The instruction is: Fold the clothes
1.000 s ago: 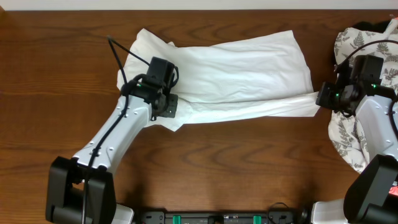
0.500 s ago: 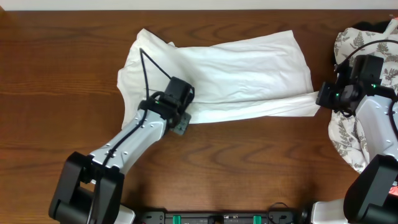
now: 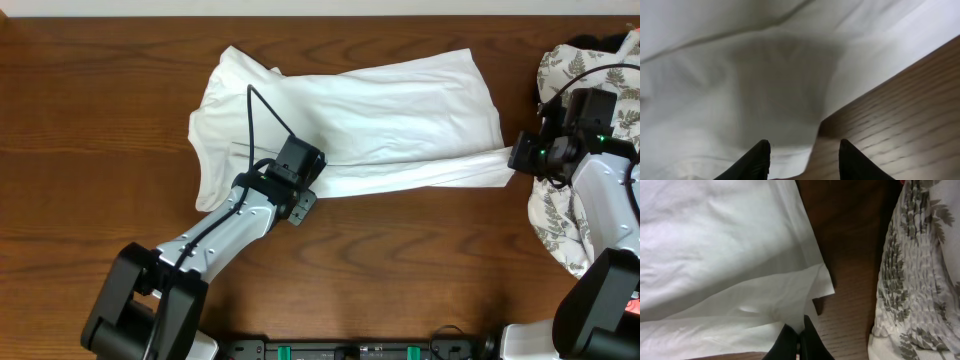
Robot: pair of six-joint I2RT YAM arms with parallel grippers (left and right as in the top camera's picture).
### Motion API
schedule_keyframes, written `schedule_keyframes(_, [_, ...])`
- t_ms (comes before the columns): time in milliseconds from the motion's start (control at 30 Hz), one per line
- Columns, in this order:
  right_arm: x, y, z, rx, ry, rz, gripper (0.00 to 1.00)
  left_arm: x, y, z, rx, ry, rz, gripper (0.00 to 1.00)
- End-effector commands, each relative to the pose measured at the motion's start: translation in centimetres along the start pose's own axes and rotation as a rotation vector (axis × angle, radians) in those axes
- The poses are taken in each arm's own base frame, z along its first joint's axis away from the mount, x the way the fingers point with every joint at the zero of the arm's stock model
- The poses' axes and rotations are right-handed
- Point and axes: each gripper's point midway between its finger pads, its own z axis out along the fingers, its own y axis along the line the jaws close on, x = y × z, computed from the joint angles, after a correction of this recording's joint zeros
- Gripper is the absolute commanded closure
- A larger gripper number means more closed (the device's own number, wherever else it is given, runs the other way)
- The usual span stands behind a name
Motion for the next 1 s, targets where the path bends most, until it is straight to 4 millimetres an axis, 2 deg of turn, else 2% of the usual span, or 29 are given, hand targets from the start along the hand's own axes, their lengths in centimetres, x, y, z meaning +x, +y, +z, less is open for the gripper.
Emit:
schedule_keyframes(0, [0.2, -0.1, 0.2, 0.000, 0.007, 0.017, 0.99, 0.4, 0.8, 0.6, -0.049, 0.016, 0.014, 0.55])
schedule_keyframes(167, [0.2, -0.1, 0.2, 0.001, 0.009, 0.017, 0.99, 0.0, 0.8, 0.9, -0.051, 0.000, 0.011, 0.54])
schedule_keyframes(433, [0.3, -0.2, 0.2, 0.001, 0.011, 0.018, 0.99, 1.5, 0.4, 2.9, -0.041, 0.073, 0.022, 0.54])
schedule_keyframes(633, [0.3, -0.2, 0.2, 0.001, 0.011, 0.018, 0.99, 1.5, 0.3, 3.1, -0.042, 0.073, 0.022, 0.55])
schedule_keyframes(900, [0.3, -0.2, 0.2, 0.001, 0.011, 0.018, 0.99, 1.4, 0.4, 2.9, -0.042, 0.071, 0.020, 0.91])
schedule_keyframes(967, [0.3, -0.2, 0.2, 0.001, 0.011, 0.018, 0.99, 1.1, 0.4, 2.6, -0.044, 0.058, -0.002, 0.94])
